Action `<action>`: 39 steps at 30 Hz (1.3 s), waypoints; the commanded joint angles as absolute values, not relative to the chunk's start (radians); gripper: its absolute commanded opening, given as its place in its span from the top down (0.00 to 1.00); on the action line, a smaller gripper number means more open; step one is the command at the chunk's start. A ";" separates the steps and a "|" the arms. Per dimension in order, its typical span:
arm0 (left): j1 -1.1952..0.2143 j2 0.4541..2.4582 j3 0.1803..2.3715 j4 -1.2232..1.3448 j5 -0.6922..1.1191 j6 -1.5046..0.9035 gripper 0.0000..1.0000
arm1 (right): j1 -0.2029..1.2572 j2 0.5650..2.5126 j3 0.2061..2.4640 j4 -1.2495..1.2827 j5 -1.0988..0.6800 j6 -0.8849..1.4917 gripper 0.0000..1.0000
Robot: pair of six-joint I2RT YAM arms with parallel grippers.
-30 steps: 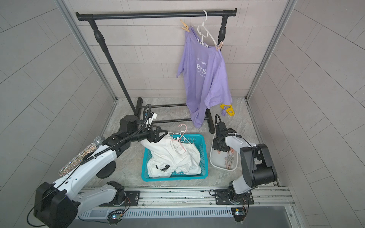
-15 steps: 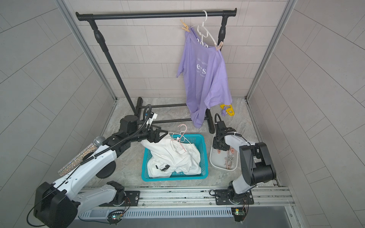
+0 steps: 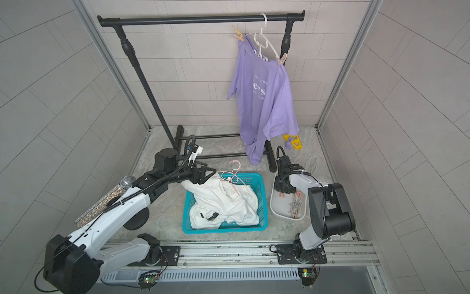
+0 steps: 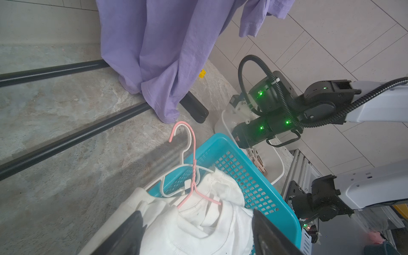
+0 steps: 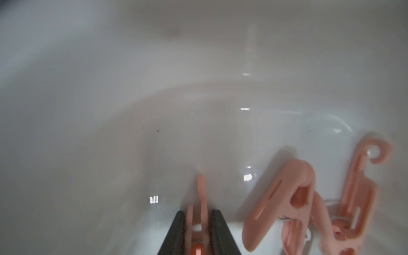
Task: Use clothespins to secure the t-shirt on both sides of the hanger
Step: Open the clothespin from the storage box.
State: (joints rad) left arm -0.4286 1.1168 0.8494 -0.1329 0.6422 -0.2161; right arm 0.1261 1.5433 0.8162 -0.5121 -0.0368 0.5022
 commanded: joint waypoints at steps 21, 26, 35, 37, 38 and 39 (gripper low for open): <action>-0.445 1.136 0.866 -0.159 0.631 -0.187 0.19 | 0.129 1.411 0.805 -0.559 -0.041 0.471 1.00; -0.463 1.160 0.900 -0.223 0.588 -0.149 0.19 | 0.130 1.322 0.787 -0.563 -0.068 0.464 1.00; -0.550 1.257 1.008 -0.330 0.465 -0.120 0.26 | 0.130 1.177 0.773 -0.538 -0.147 0.447 1.00; -0.572 1.288 1.045 -0.376 0.429 -0.111 0.27 | 0.130 1.146 0.773 -0.525 -0.175 0.441 1.00; -0.586 1.306 1.067 -0.399 0.410 -0.105 0.28 | 0.130 1.131 0.772 -0.518 -0.188 0.437 1.00; -0.598 1.321 1.085 -0.414 0.391 -0.103 0.29 | 0.129 1.118 0.770 -0.512 -0.194 0.436 1.00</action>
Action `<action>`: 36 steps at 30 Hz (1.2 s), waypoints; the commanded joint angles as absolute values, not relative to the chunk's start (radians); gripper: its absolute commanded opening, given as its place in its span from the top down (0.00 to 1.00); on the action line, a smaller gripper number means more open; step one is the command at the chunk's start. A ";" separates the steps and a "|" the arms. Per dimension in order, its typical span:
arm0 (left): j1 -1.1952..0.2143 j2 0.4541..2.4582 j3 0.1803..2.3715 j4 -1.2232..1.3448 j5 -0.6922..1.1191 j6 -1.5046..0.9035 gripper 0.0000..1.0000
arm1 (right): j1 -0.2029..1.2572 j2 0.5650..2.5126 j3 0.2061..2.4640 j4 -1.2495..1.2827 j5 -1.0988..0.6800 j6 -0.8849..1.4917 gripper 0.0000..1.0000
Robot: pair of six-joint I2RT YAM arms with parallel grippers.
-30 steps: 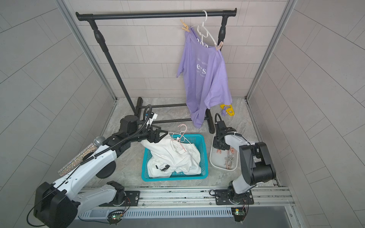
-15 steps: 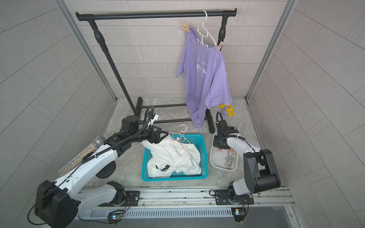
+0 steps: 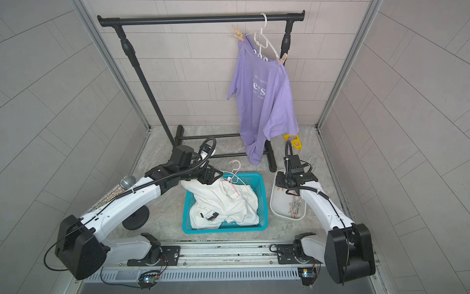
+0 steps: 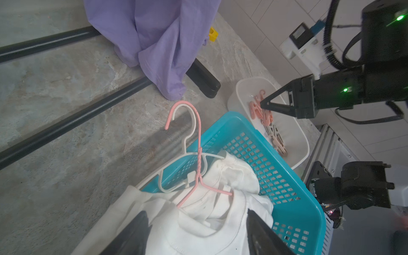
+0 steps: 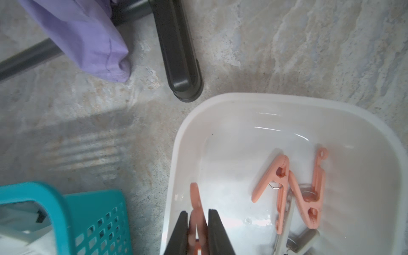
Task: Use clothespins to secure the t-shirt on both sides of the hanger
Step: Open the clothespin from the storage box, then pick up the hanger from the basket.
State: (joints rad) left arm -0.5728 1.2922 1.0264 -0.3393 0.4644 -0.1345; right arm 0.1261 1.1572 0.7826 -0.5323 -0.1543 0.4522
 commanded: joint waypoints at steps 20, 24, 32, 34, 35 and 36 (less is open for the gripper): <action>-0.809 1.651 1.341 -0.513 0.038 -0.108 0.48 | 0.129 1.055 0.761 -0.423 -0.277 0.457 1.00; -0.825 1.683 1.359 -0.526 0.005 -0.107 0.52 | 0.130 1.053 0.762 -0.423 -0.278 0.457 1.00; -0.835 1.725 1.370 -0.530 0.000 -0.115 0.54 | 0.129 1.046 0.762 -0.429 -0.281 0.457 1.00; -0.837 1.737 1.378 -0.536 0.001 -0.117 0.53 | 0.130 1.048 0.762 -0.430 -0.284 0.457 1.00; -0.836 1.743 1.384 -0.540 0.003 -0.117 0.54 | 0.130 1.048 0.761 -0.429 -0.284 0.457 1.00; -0.836 1.750 1.391 -0.548 0.004 -0.118 0.54 | 0.130 1.049 0.762 -0.429 -0.284 0.457 1.00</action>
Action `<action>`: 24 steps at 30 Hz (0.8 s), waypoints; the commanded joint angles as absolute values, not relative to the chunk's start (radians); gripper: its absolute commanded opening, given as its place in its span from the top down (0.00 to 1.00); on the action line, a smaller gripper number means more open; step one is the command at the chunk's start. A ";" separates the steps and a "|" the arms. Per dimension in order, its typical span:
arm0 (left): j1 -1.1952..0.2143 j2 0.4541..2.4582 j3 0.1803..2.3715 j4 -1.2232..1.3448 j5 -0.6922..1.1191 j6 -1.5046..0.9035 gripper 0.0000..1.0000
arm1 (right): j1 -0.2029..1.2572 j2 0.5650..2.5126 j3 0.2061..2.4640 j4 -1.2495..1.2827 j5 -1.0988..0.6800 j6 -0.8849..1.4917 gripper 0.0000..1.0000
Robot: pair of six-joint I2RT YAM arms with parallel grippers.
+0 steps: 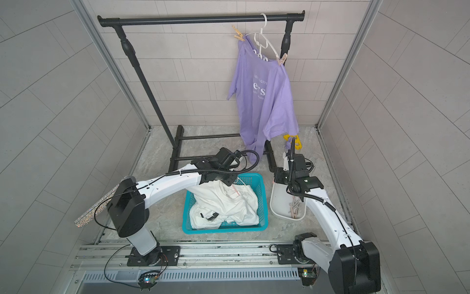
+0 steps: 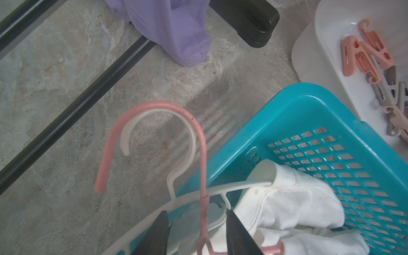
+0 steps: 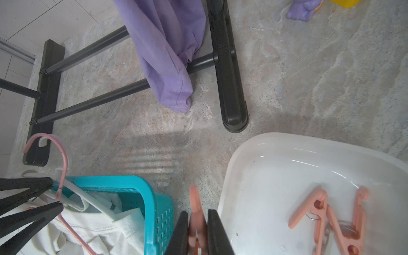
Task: Use clothespins to secure the t-shirt on both sides of the hanger
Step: Pick up the hanger from the basket.
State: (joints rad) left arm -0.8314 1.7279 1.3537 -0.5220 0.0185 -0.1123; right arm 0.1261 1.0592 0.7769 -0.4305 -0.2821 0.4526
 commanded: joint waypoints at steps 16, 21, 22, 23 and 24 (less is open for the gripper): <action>-0.843 1.832 1.476 -0.636 0.016 -0.116 0.78 | 0.129 1.055 0.768 -0.430 -0.284 0.459 1.00; -0.845 1.833 1.473 -0.637 0.000 -0.115 0.78 | 0.130 1.060 0.770 -0.428 -0.285 0.460 1.00; -0.847 1.833 1.473 -0.636 -0.001 -0.114 0.79 | 0.129 1.060 0.770 -0.427 -0.285 0.460 1.00; -0.847 1.833 1.473 -0.637 -0.004 -0.114 0.80 | 0.130 1.060 0.768 -0.428 -0.286 0.460 1.00; -0.846 1.833 1.474 -0.637 -0.007 -0.114 0.83 | 0.130 1.060 0.768 -0.427 -0.285 0.461 1.00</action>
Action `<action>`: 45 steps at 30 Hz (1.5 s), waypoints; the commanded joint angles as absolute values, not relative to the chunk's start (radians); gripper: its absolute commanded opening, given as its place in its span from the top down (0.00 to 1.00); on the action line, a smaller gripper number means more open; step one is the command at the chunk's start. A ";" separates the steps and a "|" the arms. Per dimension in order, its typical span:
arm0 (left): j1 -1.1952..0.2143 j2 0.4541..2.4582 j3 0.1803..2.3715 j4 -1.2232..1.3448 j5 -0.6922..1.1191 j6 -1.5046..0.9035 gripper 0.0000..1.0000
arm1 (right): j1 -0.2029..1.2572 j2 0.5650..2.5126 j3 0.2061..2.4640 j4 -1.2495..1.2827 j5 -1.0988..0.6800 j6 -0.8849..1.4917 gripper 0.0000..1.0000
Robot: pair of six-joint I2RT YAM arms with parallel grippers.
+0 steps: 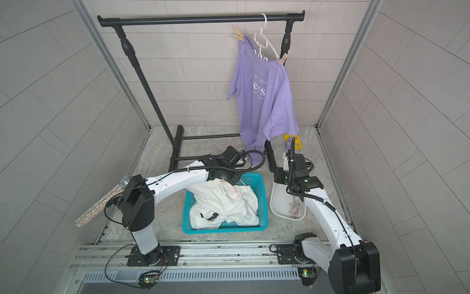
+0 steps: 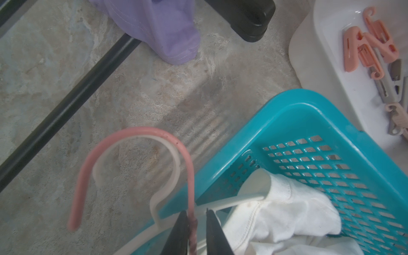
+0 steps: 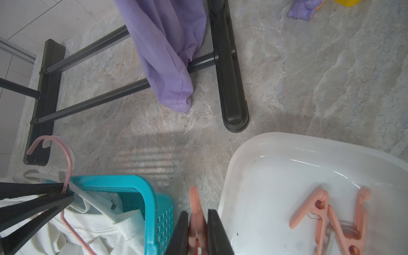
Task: Use clothespins to secure the t-shirt on both sides of the hanger
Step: Pick up the hanger from the basket.
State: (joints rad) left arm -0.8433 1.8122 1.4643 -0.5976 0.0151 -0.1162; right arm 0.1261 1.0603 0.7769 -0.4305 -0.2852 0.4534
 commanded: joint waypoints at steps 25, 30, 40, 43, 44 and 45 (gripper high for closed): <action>-0.847 1.653 1.470 -0.638 -0.060 -0.083 1.00 | 0.192 0.915 0.712 -0.217 -0.474 0.453 1.00; -0.848 1.609 1.471 -0.634 -0.099 -0.076 1.00 | 0.250 0.883 0.700 -0.150 -0.509 0.451 1.00; -0.842 1.550 1.490 -0.642 -0.184 -0.034 1.00 | 0.333 0.861 0.684 -0.055 -0.581 0.441 1.00; -0.838 1.544 1.516 -0.660 -0.220 -0.019 1.00 | 0.342 0.846 0.679 -0.048 -0.593 0.434 1.00; -0.838 1.543 1.523 -0.663 -0.231 -0.015 1.00 | 0.344 0.838 0.677 -0.047 -0.595 0.432 1.00; -0.835 1.539 1.529 -0.663 -0.234 -0.015 1.00 | 0.347 0.829 0.674 -0.047 -0.594 0.432 1.00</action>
